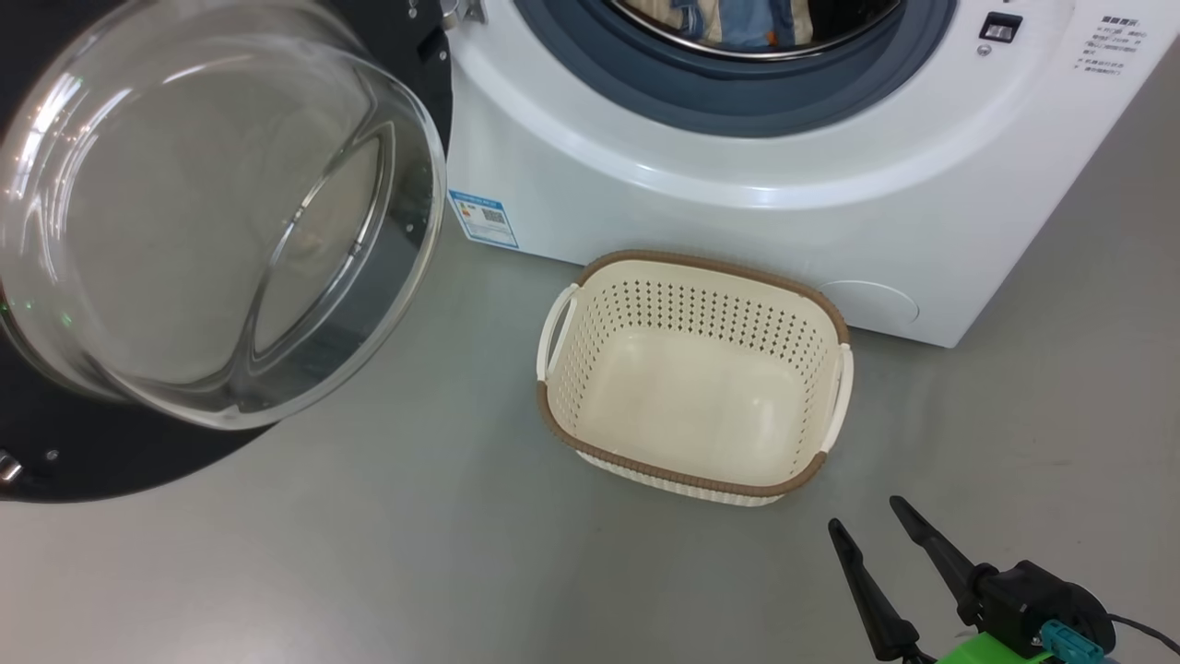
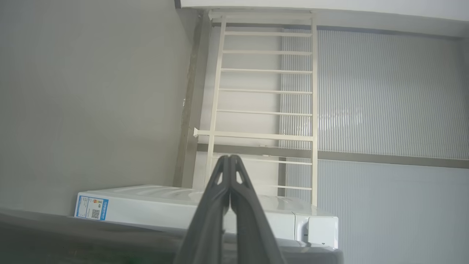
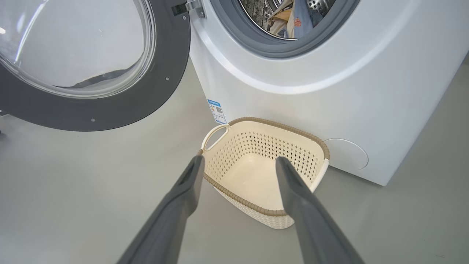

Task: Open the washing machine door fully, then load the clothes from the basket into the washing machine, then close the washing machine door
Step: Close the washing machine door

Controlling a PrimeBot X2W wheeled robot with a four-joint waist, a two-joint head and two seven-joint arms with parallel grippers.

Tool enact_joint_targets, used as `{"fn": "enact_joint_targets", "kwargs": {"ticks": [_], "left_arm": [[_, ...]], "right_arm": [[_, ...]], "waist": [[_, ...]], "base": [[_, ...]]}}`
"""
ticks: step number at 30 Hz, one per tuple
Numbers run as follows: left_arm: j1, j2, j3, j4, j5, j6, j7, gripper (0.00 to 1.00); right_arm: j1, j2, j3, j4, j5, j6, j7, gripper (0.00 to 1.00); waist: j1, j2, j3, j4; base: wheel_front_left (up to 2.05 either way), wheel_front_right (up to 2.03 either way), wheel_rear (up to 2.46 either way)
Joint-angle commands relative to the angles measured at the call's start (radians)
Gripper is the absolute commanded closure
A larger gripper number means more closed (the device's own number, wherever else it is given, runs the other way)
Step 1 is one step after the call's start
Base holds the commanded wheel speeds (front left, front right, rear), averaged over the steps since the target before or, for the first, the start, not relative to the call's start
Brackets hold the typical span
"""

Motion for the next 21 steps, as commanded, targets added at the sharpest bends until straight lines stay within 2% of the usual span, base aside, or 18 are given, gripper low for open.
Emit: {"fn": "enact_joint_targets", "kwargs": {"ticks": [1,11,21], "left_arm": [[0.033,0.060,0.005,-0.040,-0.012,-0.010,0.026,1.00],[0.072,0.034,0.007,-0.063,-0.029,-0.010,0.079,1.00],[0.087,0.001,0.009,-0.093,-0.074,-0.010,0.204,1.00]], "right_arm": [[-0.011,-0.012,0.026,-0.019,-0.004,0.002,-0.008,0.00],[0.004,-0.025,0.031,-0.028,0.001,0.002,-0.008,0.00],[0.002,-0.017,0.032,-0.025,0.002,0.002,-0.008,0.00]], "waist": [[0.0000,0.0000,-0.010,-0.004],[0.0000,0.0000,-0.017,-0.022],[0.0000,0.0000,-0.020,-0.033]], "base": [[0.00,0.00,0.00],[0.00,0.00,0.00],[0.00,0.00,0.00]]}}
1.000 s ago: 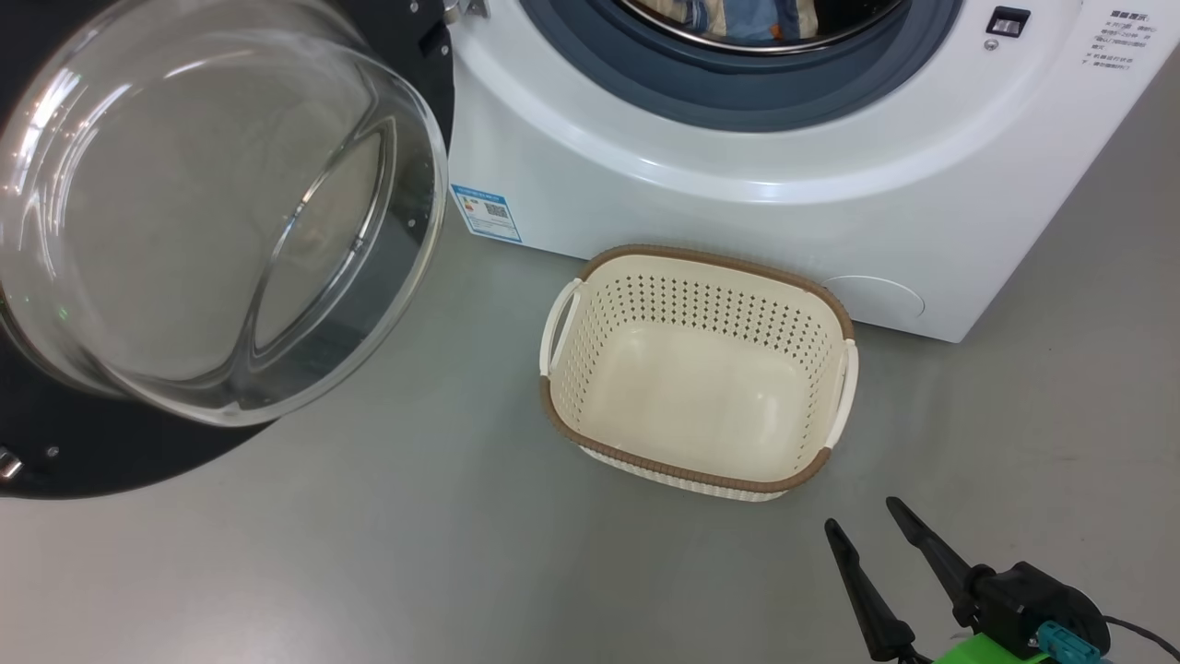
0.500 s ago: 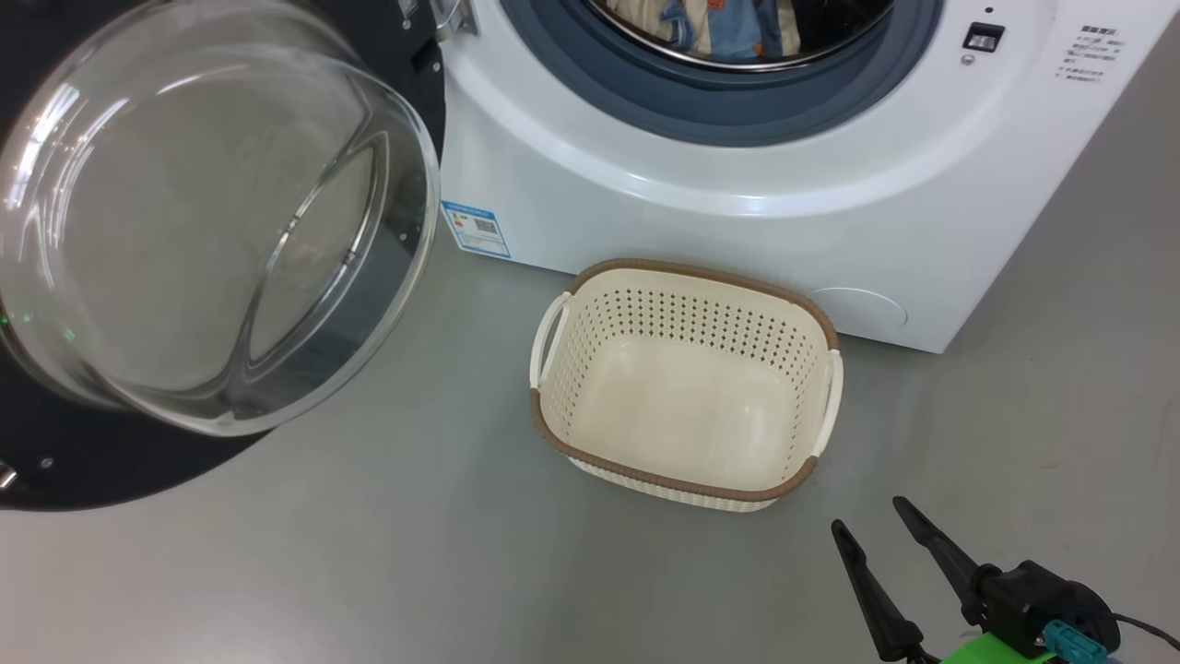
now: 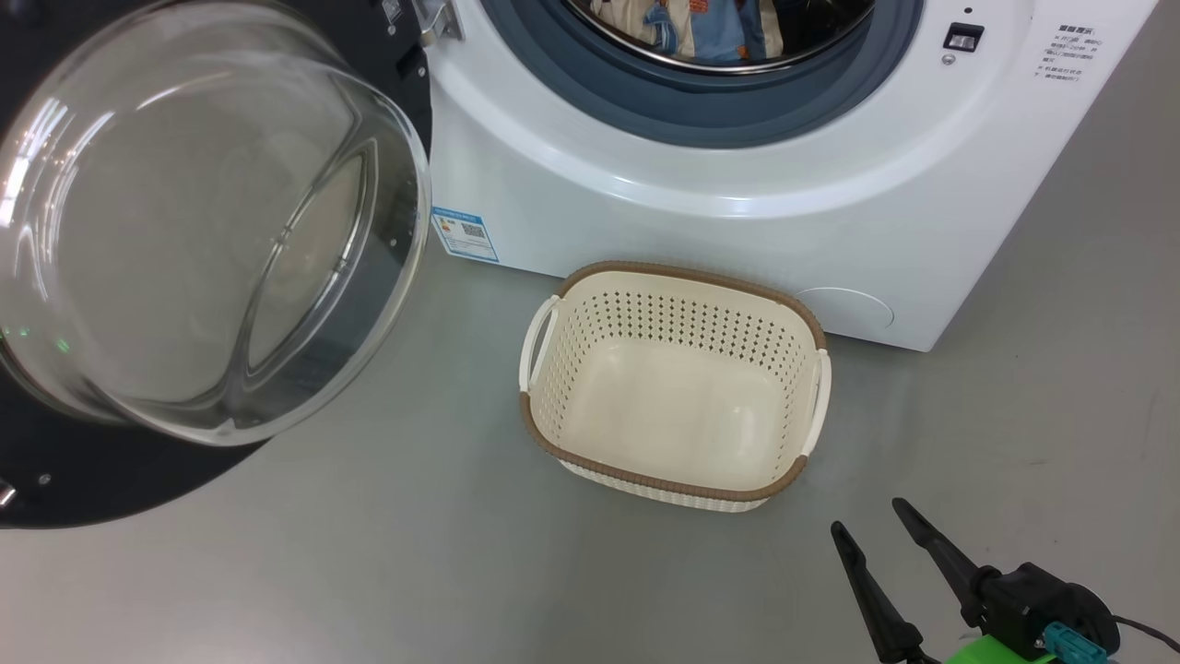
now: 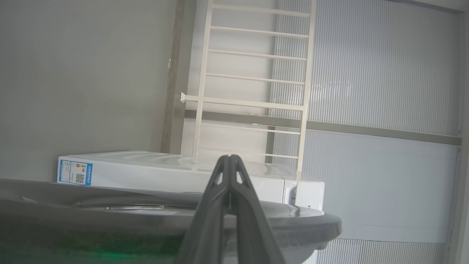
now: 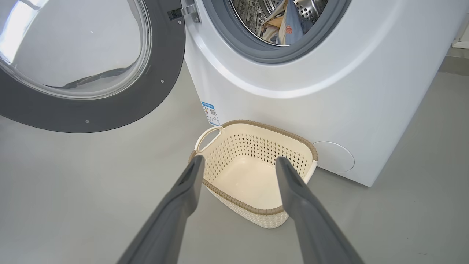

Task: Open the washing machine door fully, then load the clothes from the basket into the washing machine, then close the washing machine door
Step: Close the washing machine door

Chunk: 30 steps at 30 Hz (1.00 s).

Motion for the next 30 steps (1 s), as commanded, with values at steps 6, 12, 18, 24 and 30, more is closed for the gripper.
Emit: {"fn": "enact_joint_targets", "kwargs": {"ticks": [6,12,18,24,30], "left_arm": [[0.037,0.030,0.002,-0.034,-0.015,-0.005,0.064,1.00],[0.046,0.002,-0.026,-0.056,-0.002,-0.005,0.108,1.00],[0.064,-0.029,-0.039,-0.101,-0.005,-0.005,0.155,1.00],[0.111,-0.051,-0.047,-0.159,-0.007,-0.005,0.210,1.00],[0.157,-0.103,-0.075,-0.245,-0.001,-0.005,0.260,1.00]], "right_arm": [[-0.004,0.001,0.022,-0.023,0.000,0.002,-0.008,0.00],[-0.006,0.004,0.020,-0.021,-0.001,0.002,-0.008,0.00],[-0.008,0.014,0.024,-0.019,0.002,0.002,-0.008,0.00],[-0.001,0.031,0.020,-0.016,0.008,0.002,-0.008,0.00],[0.007,0.054,0.018,-0.016,0.019,0.002,-0.008,0.00]], "waist": [[0.0000,-0.0001,-0.001,0.001],[0.0000,-0.0001,-0.002,0.011],[0.0000,-0.0001,-0.016,0.015],[0.0000,-0.0001,-0.036,0.019],[0.0000,-0.0001,-0.060,0.029]], "base": [[0.00,0.00,0.00],[0.00,0.00,0.00],[0.00,0.00,0.00],[0.00,0.00,0.00],[0.00,0.00,0.00]]}}
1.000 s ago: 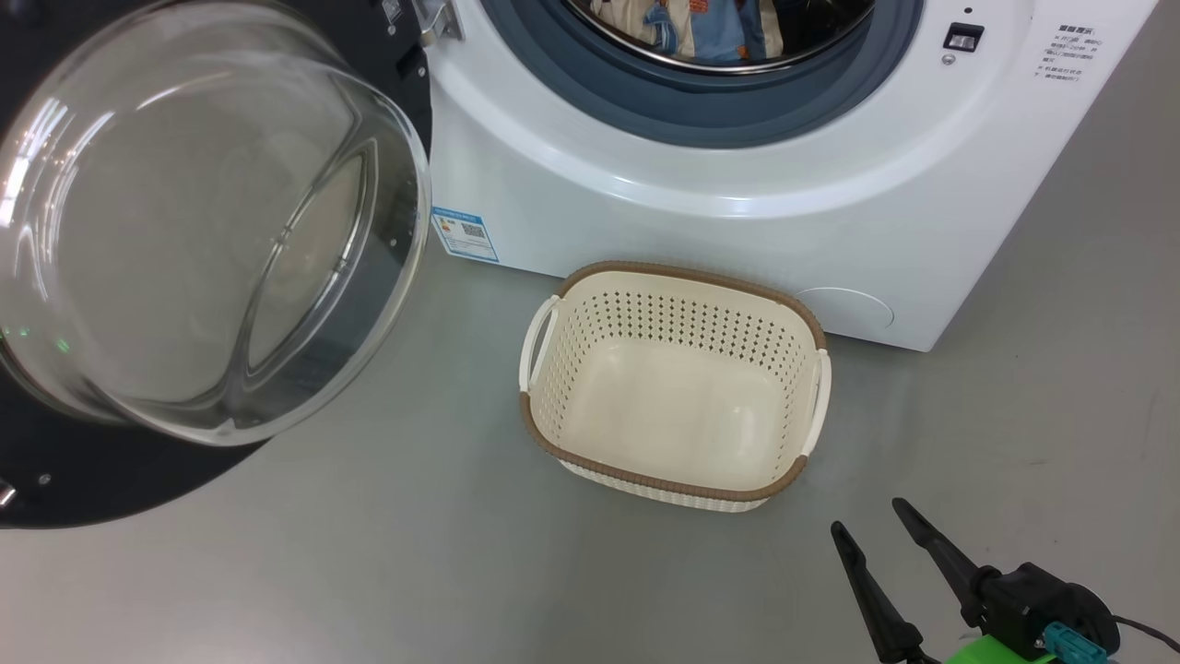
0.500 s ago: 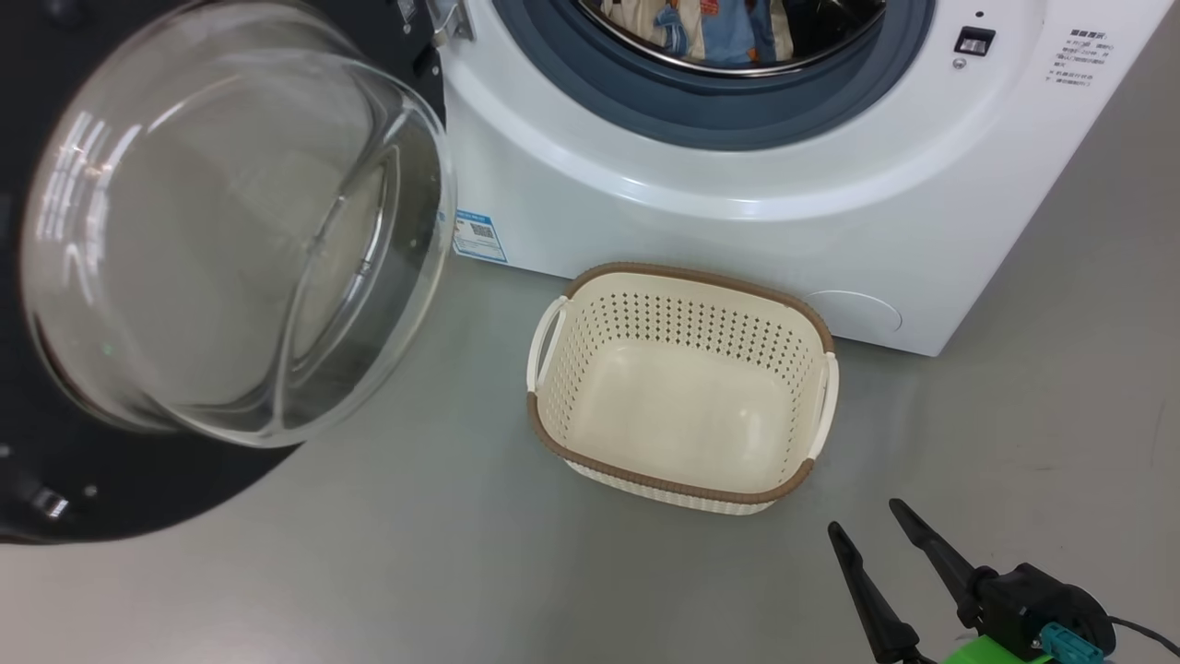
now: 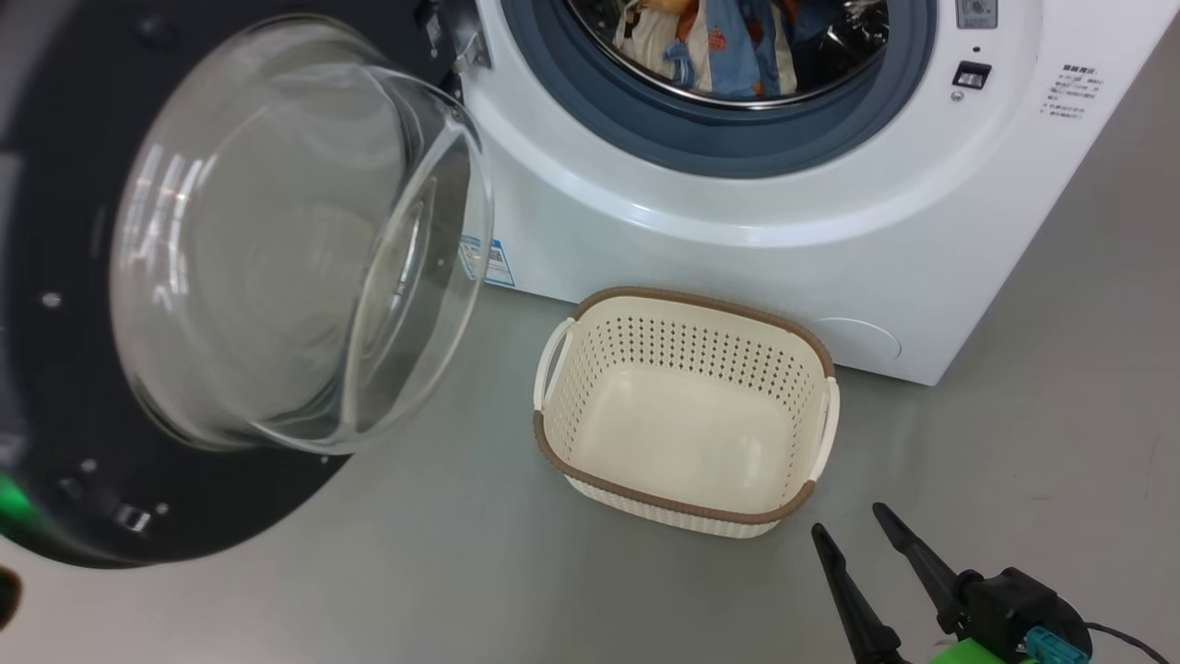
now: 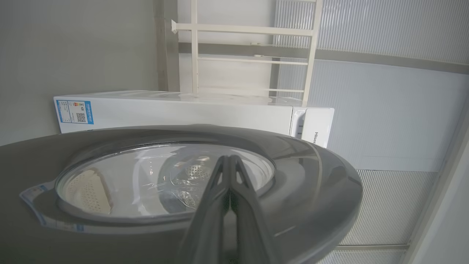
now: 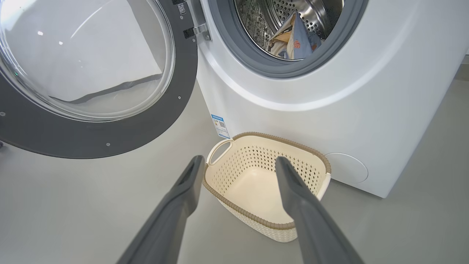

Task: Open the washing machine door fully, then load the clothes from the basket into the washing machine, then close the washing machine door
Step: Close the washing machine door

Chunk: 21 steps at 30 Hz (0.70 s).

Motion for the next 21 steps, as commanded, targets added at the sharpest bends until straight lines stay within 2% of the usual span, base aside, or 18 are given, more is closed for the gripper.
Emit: {"fn": "enact_joint_targets", "kwargs": {"ticks": [1,4,10,16,21], "left_arm": [[0.029,0.015,-0.010,-0.052,0.006,-0.003,0.036,1.00],[0.043,-0.006,-0.022,-0.080,0.006,-0.003,0.055,1.00],[0.088,-0.086,-0.052,-0.193,-0.007,0.012,0.102,1.00],[0.166,-0.177,-0.097,-0.377,-0.019,0.063,0.148,1.00],[0.234,-0.216,-0.163,-0.544,-0.046,0.111,0.166,1.00]], "right_arm": [[0.002,0.006,0.025,-0.020,0.010,0.002,-0.008,0.00],[-0.001,0.012,0.030,-0.019,0.013,0.002,-0.008,0.00],[-0.002,0.029,0.033,-0.016,0.020,0.002,-0.008,0.00],[0.013,0.044,0.029,-0.019,0.028,0.002,-0.008,0.00],[0.019,0.053,0.028,-0.023,0.030,0.002,-0.008,0.00]], "waist": [[0.0000,0.0000,-0.010,0.005],[0.0000,0.0000,-0.018,0.005],[0.0000,0.0000,-0.042,-0.002],[0.0000,0.0000,-0.064,-0.020],[0.0000,0.0000,-0.070,-0.038]], "base": [[0.00,0.00,0.00],[0.00,0.00,0.00],[0.00,0.00,0.00],[0.00,0.00,0.00],[0.00,0.00,0.00]]}}
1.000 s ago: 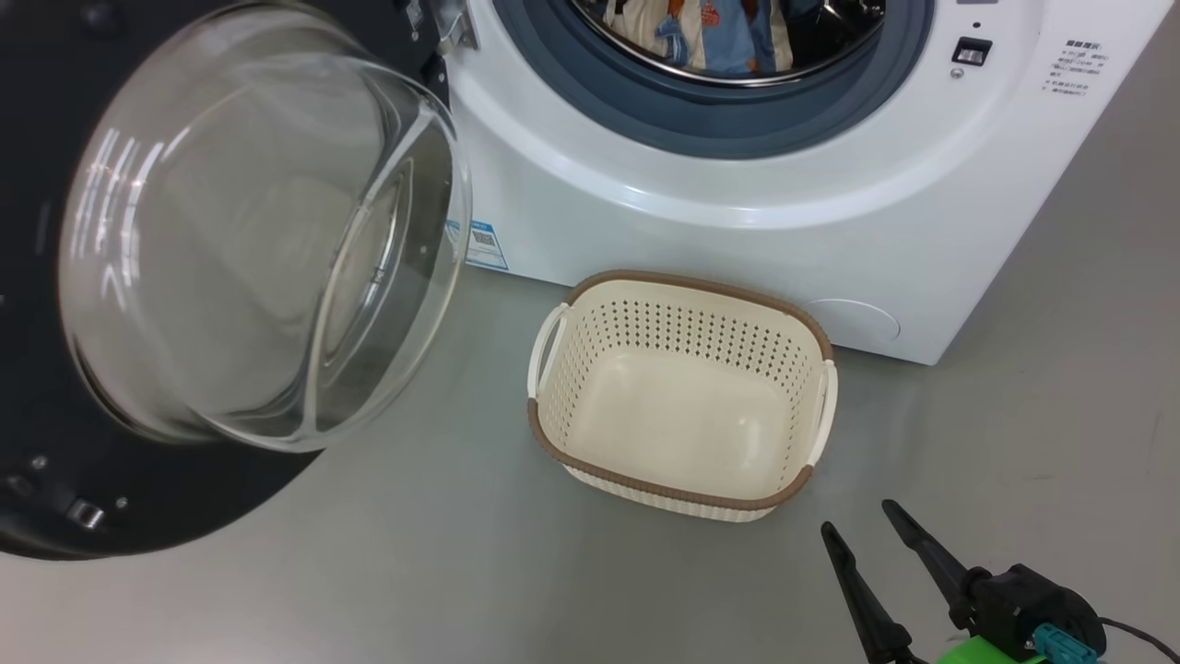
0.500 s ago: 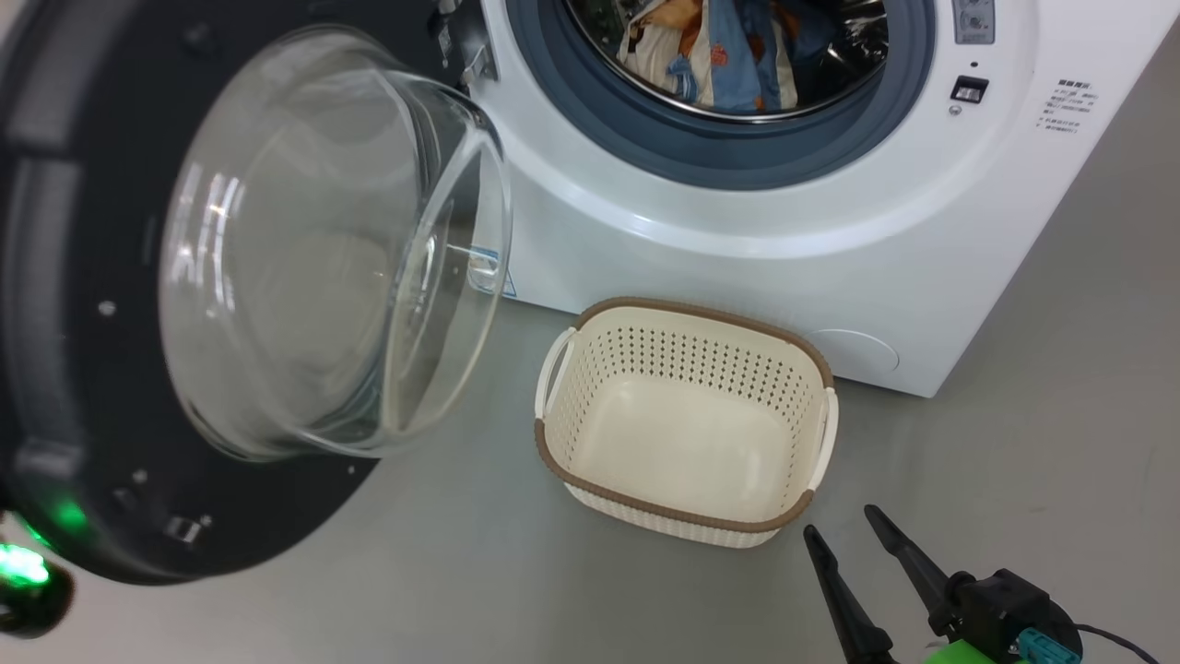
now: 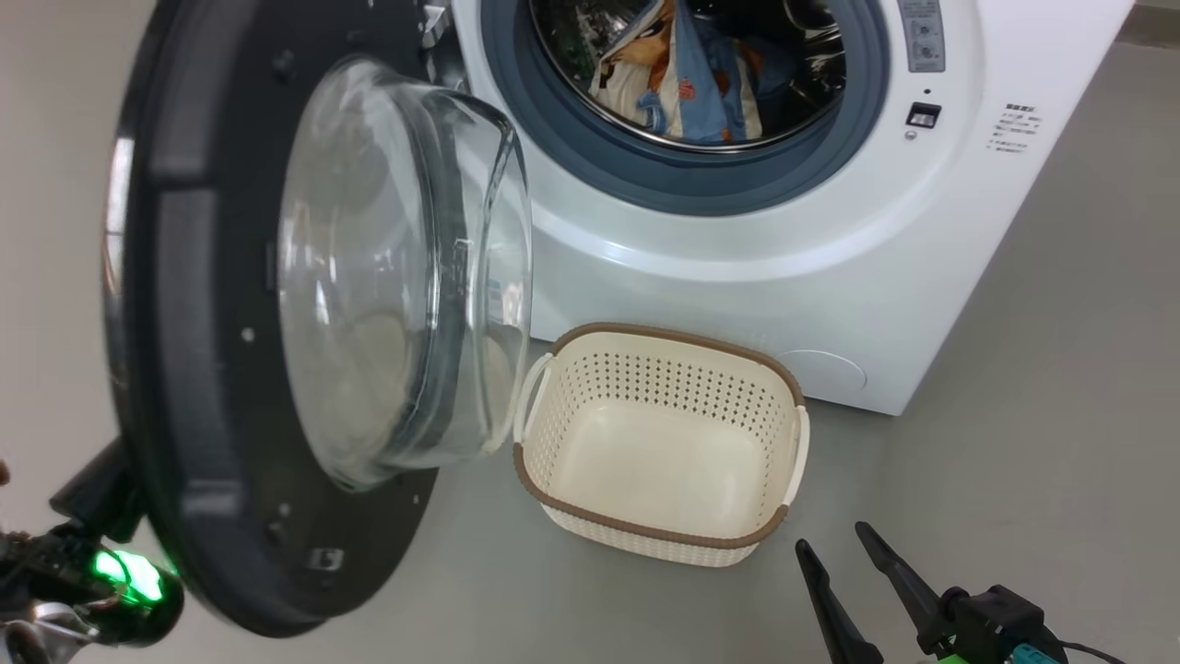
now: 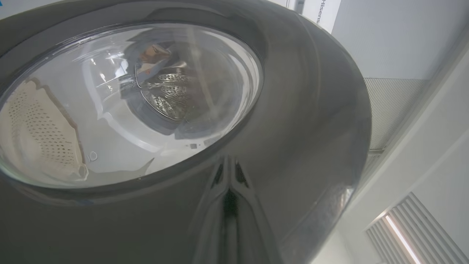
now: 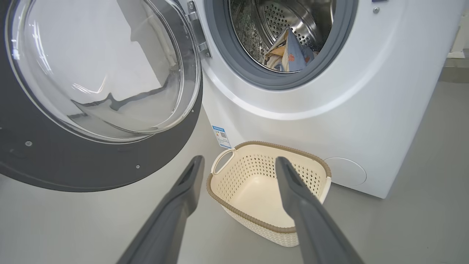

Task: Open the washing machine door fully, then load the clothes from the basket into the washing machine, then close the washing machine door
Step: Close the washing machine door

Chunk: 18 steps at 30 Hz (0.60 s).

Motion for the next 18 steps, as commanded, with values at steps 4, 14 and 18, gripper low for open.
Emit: {"fn": "enact_joint_targets", "kwargs": {"ticks": [4,14,18], "left_arm": [[0.045,0.017,-0.057,-0.140,-0.059,0.028,0.007,1.00],[0.108,0.016,-0.303,-0.268,-0.130,0.019,-0.165,1.00],[0.097,0.016,-0.366,-0.259,-0.115,0.005,-0.210,1.00]], "right_arm": [[-0.007,0.005,0.023,-0.028,0.008,0.002,-0.008,0.00],[-0.015,0.011,0.026,-0.029,0.009,0.002,-0.008,0.00],[-0.014,0.015,0.027,-0.029,0.009,0.002,-0.008,0.00]], "waist": [[0.0000,0.0000,-0.003,-0.018],[0.0000,0.0000,-0.001,-0.075],[0.0000,0.0000,0.001,-0.105]], "base": [[0.00,0.00,0.00],[0.00,0.00,0.00],[0.00,0.00,0.00]]}}
